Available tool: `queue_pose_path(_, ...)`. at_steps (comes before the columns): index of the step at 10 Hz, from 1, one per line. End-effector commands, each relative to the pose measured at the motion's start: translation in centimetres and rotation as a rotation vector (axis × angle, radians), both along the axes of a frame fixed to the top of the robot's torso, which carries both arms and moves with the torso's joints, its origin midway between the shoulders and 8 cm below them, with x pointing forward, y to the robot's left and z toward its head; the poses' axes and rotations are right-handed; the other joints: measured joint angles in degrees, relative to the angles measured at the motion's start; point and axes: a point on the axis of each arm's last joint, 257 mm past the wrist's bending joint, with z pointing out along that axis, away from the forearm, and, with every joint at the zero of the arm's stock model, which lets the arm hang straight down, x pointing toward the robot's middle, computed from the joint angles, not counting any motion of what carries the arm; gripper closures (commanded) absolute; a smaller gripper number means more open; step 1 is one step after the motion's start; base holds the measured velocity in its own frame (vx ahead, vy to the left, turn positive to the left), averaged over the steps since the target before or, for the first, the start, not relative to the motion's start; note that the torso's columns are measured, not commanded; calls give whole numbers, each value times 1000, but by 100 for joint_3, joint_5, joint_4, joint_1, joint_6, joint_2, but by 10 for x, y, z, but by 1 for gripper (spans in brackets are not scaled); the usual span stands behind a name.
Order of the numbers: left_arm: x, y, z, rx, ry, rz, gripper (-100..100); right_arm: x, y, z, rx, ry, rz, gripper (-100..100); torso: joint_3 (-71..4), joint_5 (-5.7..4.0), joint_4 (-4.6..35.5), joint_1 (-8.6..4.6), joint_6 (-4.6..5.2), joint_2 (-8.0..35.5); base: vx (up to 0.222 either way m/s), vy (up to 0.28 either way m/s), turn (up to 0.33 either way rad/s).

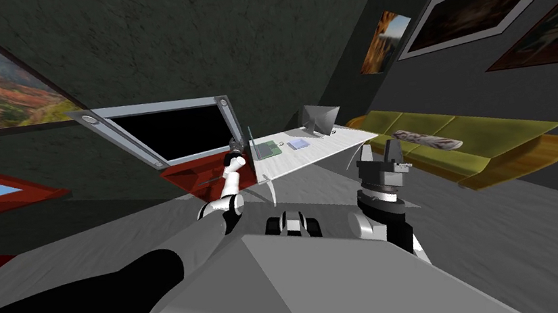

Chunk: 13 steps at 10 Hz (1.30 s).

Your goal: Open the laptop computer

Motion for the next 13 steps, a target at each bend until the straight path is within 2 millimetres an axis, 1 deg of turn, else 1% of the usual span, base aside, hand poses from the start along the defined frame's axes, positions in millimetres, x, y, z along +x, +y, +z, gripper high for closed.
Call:
queue_pose_path(1,19,-14,-6,-58,39,-31,-100,0,0,0,0,0,0,0,0,0,0,3,0,1,37,-137,24)
queue_pose_path(2,19,-14,-10,-60,46,-31,-100,0,0,0,0,0,0,0,1,3,1,16,-1,2,28,-89,4)
queue_pose_path(3,24,-20,-12,-79,58,-42,-100,0,0,0,0,0,0,0,3,9,1,34,-3,7,16,-65,13)
queue_pose_path(6,39,-35,-16,-131,91,-73,-100,0,0,0,0,0,0,0,-2,3,-2,7,12,-2,21,-86,36)
queue_pose_path(7,39,-35,-16,-131,91,-73,-100,0,0,0,0,0,0,0,-4,-1,-5,-11,22,-4,12,-80,16)
queue_pose_path(8,38,-31,-15,-124,86,-66,-100,0,0,0,0,0,0,0,-8,1,-9,-6,29,-12,3,-28,4)
queue_pose_path(10,45,-50,-12,-117,87,-104,-100,0,0,0,0,0,0,0,-8,8,-4,25,1,-13,50,-24,163)
queue_pose_path(11,45,-50,-12,-122,85,-105,-100,0,0,0,0,0,0,0,-10,6,-5,19,-1,-15,54,-20,88)
queue_pose_path(13,50,-69,-9,-110,88,-141,-100,0,0,0,0,0,0,0,2,4,1,15,-2,4,57,-17,167)
